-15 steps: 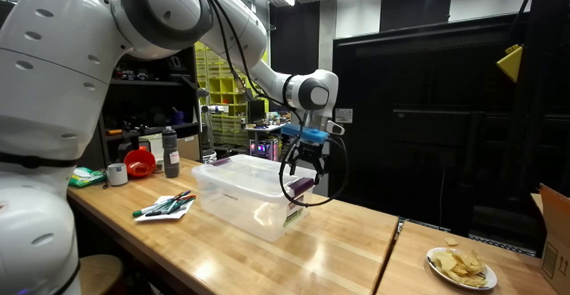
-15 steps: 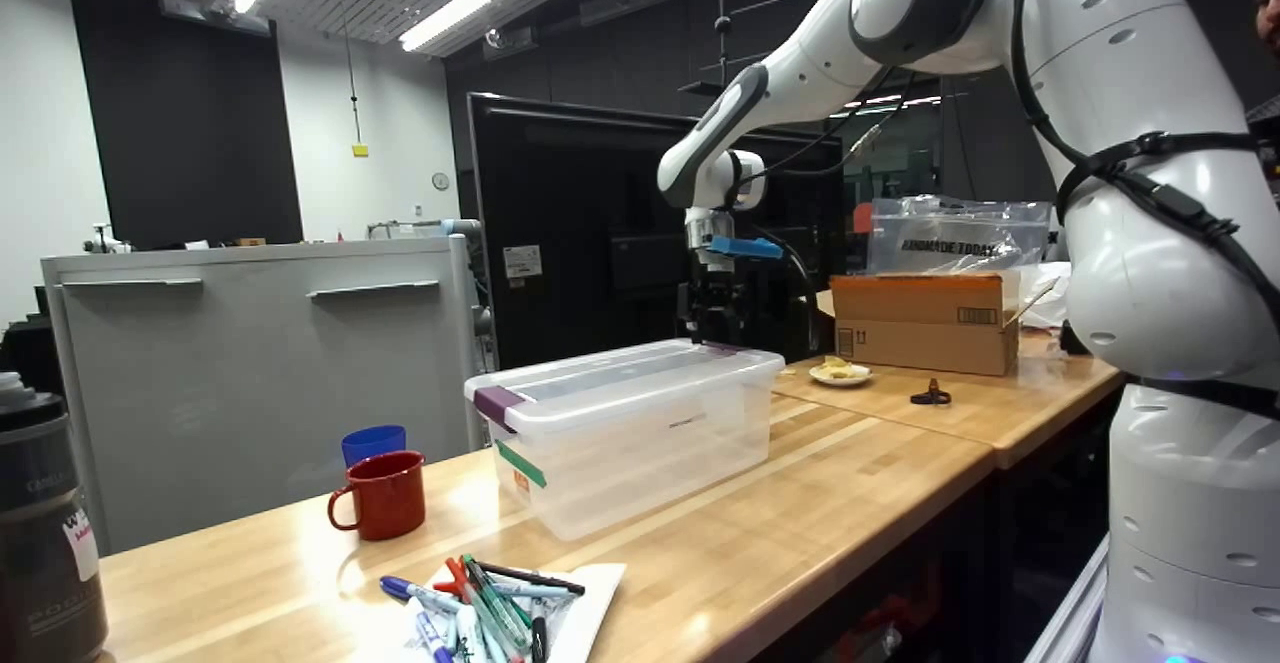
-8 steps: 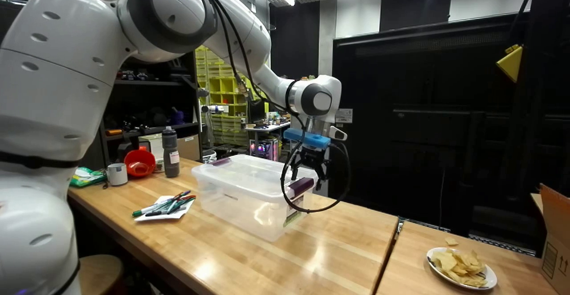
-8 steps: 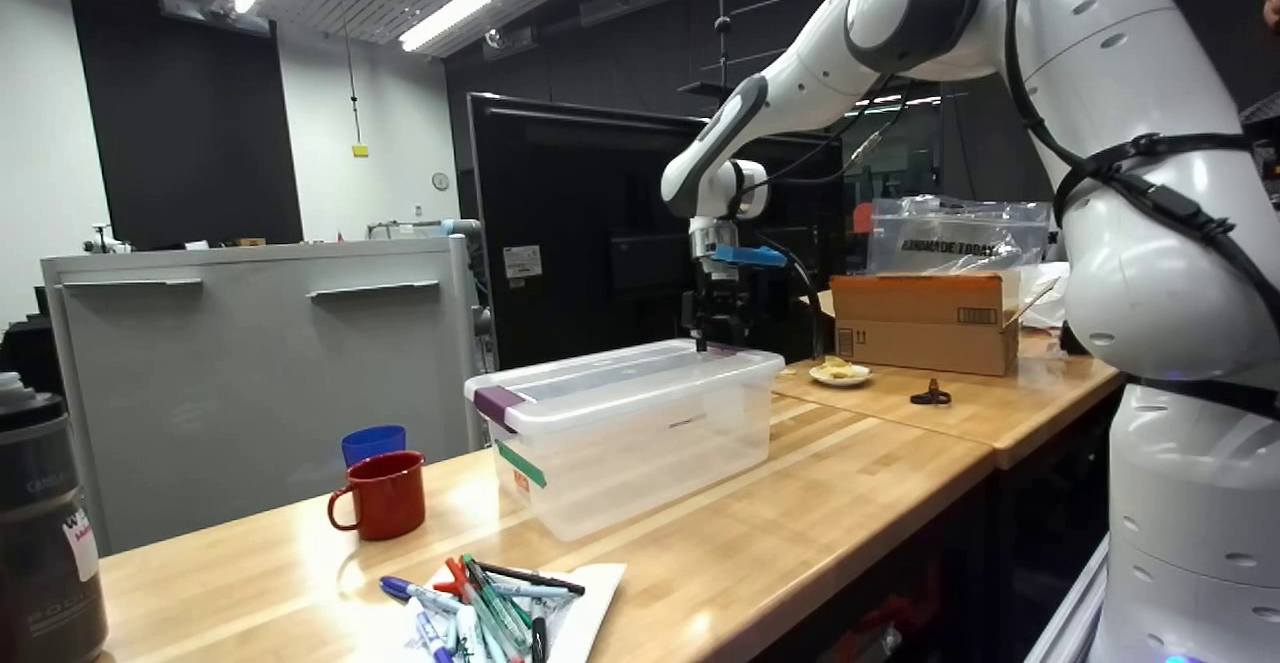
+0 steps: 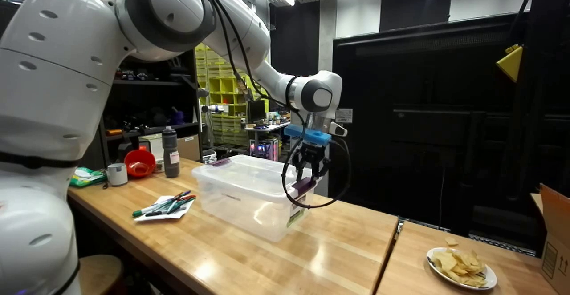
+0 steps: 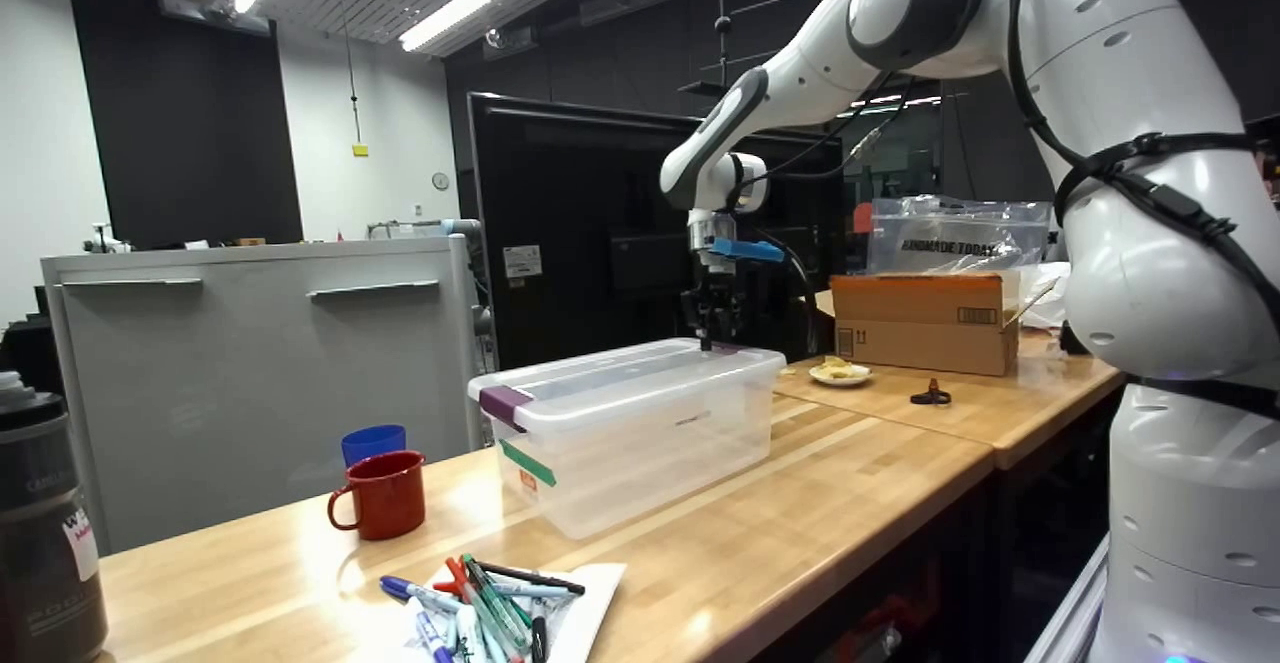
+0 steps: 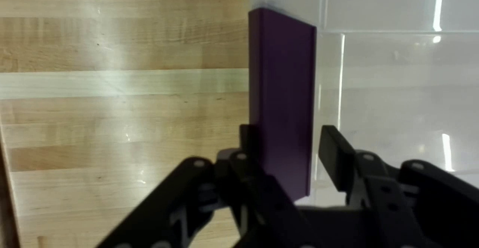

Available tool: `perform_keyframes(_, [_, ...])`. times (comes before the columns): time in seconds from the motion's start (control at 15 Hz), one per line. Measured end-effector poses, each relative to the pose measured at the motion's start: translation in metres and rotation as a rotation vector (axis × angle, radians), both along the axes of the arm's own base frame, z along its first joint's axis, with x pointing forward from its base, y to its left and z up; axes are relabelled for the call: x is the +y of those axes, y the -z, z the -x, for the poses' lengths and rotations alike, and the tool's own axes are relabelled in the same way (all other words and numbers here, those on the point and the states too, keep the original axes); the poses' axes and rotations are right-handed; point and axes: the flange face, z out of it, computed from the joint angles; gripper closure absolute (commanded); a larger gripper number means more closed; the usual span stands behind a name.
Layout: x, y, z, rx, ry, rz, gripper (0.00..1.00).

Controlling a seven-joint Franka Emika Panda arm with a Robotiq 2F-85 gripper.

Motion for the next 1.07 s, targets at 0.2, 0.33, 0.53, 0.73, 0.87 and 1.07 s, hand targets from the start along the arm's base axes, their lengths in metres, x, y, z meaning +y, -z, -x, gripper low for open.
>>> perform_keyframes(0.2, [-0.002,-0.001,0.000,-0.004,-0.011,-0.001,0.88])
perform_keyframes(0.33, [-0.002,-0.001,0.000,-0.005,-0.014,-0.001,0.88])
perform_keyframes(0.53, [-0.002,-0.001,0.000,-0.005,-0.022,-0.002,0.88])
perform_keyframes(0.73, [0.001,0.000,0.002,0.010,-0.059,-0.015,0.88])
perform_keyframes(0.87, [0.007,0.001,0.006,0.036,-0.118,-0.044,0.88])
perform_keyframes(1.07, [0.023,0.002,0.013,0.072,-0.243,-0.126,0.88])
